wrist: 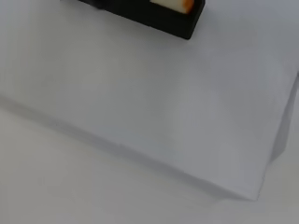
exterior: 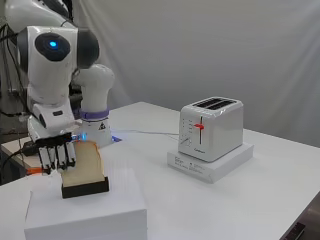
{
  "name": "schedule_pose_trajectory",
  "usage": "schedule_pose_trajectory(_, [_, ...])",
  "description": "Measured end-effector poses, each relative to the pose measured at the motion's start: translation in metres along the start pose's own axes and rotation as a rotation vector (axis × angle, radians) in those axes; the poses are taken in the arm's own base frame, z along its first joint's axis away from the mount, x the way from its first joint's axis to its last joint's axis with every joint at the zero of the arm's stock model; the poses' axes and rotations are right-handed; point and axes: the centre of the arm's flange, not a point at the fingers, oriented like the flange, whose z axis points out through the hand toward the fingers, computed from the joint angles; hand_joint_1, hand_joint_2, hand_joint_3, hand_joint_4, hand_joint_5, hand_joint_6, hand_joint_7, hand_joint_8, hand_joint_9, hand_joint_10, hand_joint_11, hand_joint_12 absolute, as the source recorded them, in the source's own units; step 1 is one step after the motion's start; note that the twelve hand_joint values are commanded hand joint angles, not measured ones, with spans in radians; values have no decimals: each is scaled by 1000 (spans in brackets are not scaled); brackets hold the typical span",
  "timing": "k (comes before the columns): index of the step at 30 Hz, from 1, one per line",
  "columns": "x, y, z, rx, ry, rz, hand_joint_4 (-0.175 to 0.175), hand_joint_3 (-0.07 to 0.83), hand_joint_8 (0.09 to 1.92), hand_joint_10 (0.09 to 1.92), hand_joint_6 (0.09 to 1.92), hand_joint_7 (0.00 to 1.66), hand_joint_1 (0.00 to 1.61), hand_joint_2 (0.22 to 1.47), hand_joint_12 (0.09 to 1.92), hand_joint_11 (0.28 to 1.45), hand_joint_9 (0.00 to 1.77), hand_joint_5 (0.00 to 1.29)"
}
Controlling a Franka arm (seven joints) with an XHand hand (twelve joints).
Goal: Teleoperate dual arm-hand system to toast a bread
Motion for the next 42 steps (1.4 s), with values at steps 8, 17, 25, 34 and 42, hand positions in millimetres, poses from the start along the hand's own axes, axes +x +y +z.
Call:
schedule_pose_trajectory(8, [-13,5,-8,12,97,53,-162,0,1006,362,1193,1061,1236,1159,900,629,1305,747])
schedule_pose_trajectory(17, [-16,-65,-131,-179,332,-123,-166,1,1050,128,1275,1027,1225,1182,710,649,1382,696])
schedule_pose_trajectory(25, [134,-240,-166,-335,292,-584,-173,1,857,87,1304,1101,1235,1158,278,730,1347,716])
schedule_pose_trajectory(34, [275,-385,-153,-299,138,-869,-175,1,944,87,1315,1065,1231,1172,188,789,1390,691])
schedule_pose_trajectory(42, [357,-374,-114,-120,35,-843,-175,0,914,740,1264,1013,1349,1128,226,808,1202,679])
